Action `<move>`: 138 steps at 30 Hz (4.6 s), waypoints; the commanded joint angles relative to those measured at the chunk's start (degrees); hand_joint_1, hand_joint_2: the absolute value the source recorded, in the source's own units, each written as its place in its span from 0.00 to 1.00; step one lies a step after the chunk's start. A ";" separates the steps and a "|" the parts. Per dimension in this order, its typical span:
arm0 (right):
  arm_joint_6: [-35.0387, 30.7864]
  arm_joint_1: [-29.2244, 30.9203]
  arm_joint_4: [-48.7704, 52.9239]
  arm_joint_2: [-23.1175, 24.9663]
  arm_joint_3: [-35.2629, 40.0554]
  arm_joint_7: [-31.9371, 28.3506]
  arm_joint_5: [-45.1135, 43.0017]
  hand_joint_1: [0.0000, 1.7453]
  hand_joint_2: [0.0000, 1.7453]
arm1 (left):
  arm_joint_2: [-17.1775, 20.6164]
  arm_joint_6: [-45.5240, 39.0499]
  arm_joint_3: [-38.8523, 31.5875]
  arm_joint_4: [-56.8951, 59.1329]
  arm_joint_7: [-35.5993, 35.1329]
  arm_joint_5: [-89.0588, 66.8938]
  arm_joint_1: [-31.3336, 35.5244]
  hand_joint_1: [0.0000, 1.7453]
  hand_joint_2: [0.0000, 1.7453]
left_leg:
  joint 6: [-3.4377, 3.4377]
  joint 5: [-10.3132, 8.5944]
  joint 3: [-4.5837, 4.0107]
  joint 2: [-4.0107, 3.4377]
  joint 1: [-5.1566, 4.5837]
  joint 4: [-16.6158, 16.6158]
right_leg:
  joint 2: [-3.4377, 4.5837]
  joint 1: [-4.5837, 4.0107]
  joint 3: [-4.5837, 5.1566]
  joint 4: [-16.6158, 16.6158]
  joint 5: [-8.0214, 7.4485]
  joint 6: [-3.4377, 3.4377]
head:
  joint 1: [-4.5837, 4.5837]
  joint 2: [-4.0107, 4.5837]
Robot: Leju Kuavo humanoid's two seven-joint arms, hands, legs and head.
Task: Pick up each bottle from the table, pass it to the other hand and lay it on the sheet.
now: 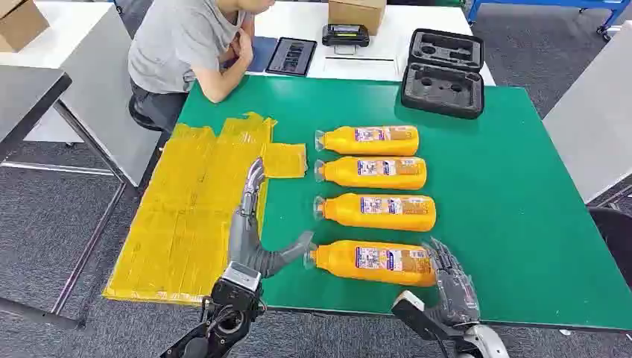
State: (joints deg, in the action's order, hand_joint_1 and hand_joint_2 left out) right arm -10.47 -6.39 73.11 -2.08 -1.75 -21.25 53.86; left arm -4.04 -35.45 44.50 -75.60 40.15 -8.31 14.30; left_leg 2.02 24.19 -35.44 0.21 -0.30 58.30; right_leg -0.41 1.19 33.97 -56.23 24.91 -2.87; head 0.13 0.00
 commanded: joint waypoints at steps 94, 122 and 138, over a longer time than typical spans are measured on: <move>7.15 4.17 -6.52 2.43 -1.06 -13.72 -23.85 1.00 1.00 | -0.72 -3.42 -2.64 -6.05 -0.15 2.55 0.14 0.00 1.00 | -0.08 0.05 0.27 -0.05 0.05 -0.01 | 0.07 -0.05 -0.26 0.03 0.03 0.10 | 0.00 0.00; -3.76 3.06 7.71 4.92 3.00 -18.75 -38.17 1.00 1.00 | -8.82 14.74 -17.22 -10.50 -0.15 9.70 -10.63 0.00 1.00 | -0.09 0.09 0.32 -0.16 0.04 -0.02 | 0.17 -0.04 -0.28 0.04 0.04 0.12 | 0.00 0.00; -0.80 7.00 6.54 3.34 12.07 -18.75 -46.74 1.00 1.00 | -13.04 34.43 -20.41 6.99 -0.15 14.25 -8.31 0.00 0.00 | -0.08 0.05 0.36 -0.10 0.06 -0.05 | 0.11 -0.06 -0.35 0.10 0.01 0.11 | 0.00 0.00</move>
State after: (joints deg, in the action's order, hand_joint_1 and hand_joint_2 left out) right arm -13.37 -2.89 81.92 2.67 4.96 -39.85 8.48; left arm -14.93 -4.41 27.04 -81.63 40.15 5.86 3.26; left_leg 2.04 24.17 -35.33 0.20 -0.29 58.30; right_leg -0.40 1.19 33.87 -56.23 24.90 -2.87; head 0.13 0.00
